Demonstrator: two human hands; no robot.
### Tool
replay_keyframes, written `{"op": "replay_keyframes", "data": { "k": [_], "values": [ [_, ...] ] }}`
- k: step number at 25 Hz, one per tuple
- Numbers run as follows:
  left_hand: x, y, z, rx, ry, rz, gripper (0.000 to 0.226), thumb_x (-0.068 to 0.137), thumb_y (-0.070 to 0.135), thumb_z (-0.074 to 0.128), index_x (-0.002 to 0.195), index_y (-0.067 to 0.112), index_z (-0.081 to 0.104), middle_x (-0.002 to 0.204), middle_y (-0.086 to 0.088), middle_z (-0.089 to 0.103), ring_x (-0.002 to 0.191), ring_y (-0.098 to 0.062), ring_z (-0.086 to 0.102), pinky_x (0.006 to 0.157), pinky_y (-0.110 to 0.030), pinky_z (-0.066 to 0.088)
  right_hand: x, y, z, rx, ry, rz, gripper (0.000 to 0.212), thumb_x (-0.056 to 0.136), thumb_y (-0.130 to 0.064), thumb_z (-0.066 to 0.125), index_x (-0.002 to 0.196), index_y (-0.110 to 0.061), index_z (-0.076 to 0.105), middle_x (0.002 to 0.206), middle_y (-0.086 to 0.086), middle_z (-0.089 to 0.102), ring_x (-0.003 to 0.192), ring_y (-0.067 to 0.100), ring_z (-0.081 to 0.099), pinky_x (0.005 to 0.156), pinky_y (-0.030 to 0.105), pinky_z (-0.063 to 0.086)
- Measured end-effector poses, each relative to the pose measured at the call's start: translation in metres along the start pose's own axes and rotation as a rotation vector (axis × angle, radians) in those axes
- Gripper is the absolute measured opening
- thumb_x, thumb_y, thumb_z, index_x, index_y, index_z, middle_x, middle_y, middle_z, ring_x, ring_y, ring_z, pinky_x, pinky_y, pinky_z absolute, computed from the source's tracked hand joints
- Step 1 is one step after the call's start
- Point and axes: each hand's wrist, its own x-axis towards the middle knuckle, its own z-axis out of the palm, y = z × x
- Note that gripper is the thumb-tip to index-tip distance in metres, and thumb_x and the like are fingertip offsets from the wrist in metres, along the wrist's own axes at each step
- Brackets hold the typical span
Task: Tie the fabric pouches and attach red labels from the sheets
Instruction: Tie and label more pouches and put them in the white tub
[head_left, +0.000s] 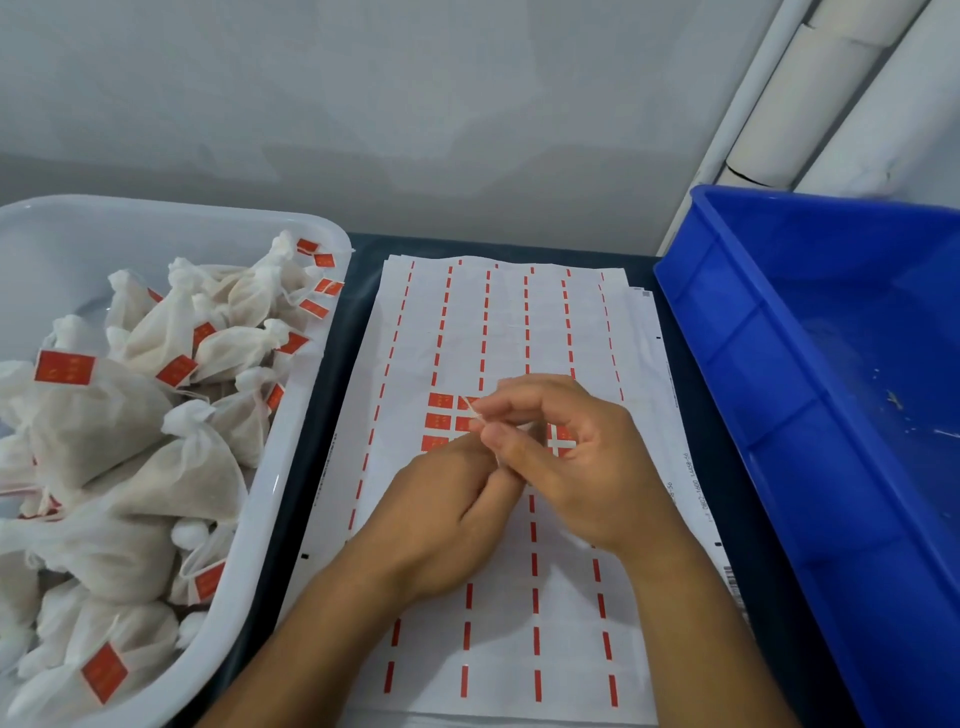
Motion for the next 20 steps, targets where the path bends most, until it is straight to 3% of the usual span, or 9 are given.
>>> {"op": "replay_keyframes", "data": {
  "k": [2,5,7,10,14,20],
  "values": [
    [0.000,0.004,-0.001,-0.105,-0.014,-0.022,0.040,0.099,0.048,0.026,0.081,0.053,0.061,0.083,0.029,0.064,0.085,0.003,0.062,0.072,-0.013,0.047,0.001,0.002,-0.002,-0.005,-0.065,0.071,0.022,0.099,-0.038,0.063,0.118,-0.036,0.073,0.115,-0.023,0.071,0.116,0.004,0.066,0.091,0.021,0.057],
    [0.002,0.000,-0.003,-0.235,-0.005,-0.102,0.044,0.099,0.046,0.027,0.073,0.030,0.060,0.074,0.014,0.063,0.072,-0.002,0.059,0.069,-0.021,0.051,0.000,0.004,-0.005,-0.034,-0.077,0.093,0.021,0.102,-0.041,0.061,0.121,-0.037,0.069,0.105,-0.026,0.071,0.105,0.002,0.068,0.081,0.018,0.058],
    [0.003,-0.003,-0.008,-0.270,0.009,-0.155,0.050,0.098,0.049,0.028,0.070,0.022,0.059,0.070,0.010,0.061,0.068,-0.003,0.057,0.068,-0.018,0.051,0.000,0.003,-0.009,-0.009,-0.065,0.102,0.017,0.099,-0.041,0.065,0.115,-0.037,0.068,0.097,-0.021,0.070,0.098,0.007,0.070,0.078,0.017,0.057],
    [0.004,-0.005,-0.014,-0.353,0.018,-0.187,0.055,0.108,0.045,0.035,0.069,0.025,0.067,0.070,0.007,0.065,0.069,-0.002,0.061,0.070,-0.012,0.050,-0.001,0.001,-0.013,0.033,-0.090,0.108,0.010,0.096,-0.037,0.068,0.106,-0.039,0.066,0.090,-0.016,0.070,0.096,0.013,0.071,0.079,0.017,0.054],
    [0.006,-0.003,-0.021,-0.425,0.020,-0.238,0.052,0.107,0.040,0.040,0.072,0.029,0.077,0.070,0.004,0.070,0.068,-0.003,0.064,0.069,-0.012,0.052,-0.003,-0.004,-0.013,0.035,-0.156,0.048,0.007,0.095,-0.031,0.071,0.100,-0.035,0.069,0.098,-0.015,0.070,0.102,0.016,0.069,0.084,0.018,0.054],
    [0.006,-0.003,-0.020,-0.403,0.078,-0.375,0.052,0.104,0.051,0.042,0.067,0.036,0.076,0.063,0.009,0.068,0.062,-0.002,0.066,0.062,-0.015,0.052,-0.003,-0.003,-0.010,-0.162,-0.197,-0.030,0.015,0.094,-0.029,0.073,0.108,-0.031,0.076,0.104,-0.021,0.068,0.106,0.008,0.066,0.087,0.014,0.051]
  ]
}}
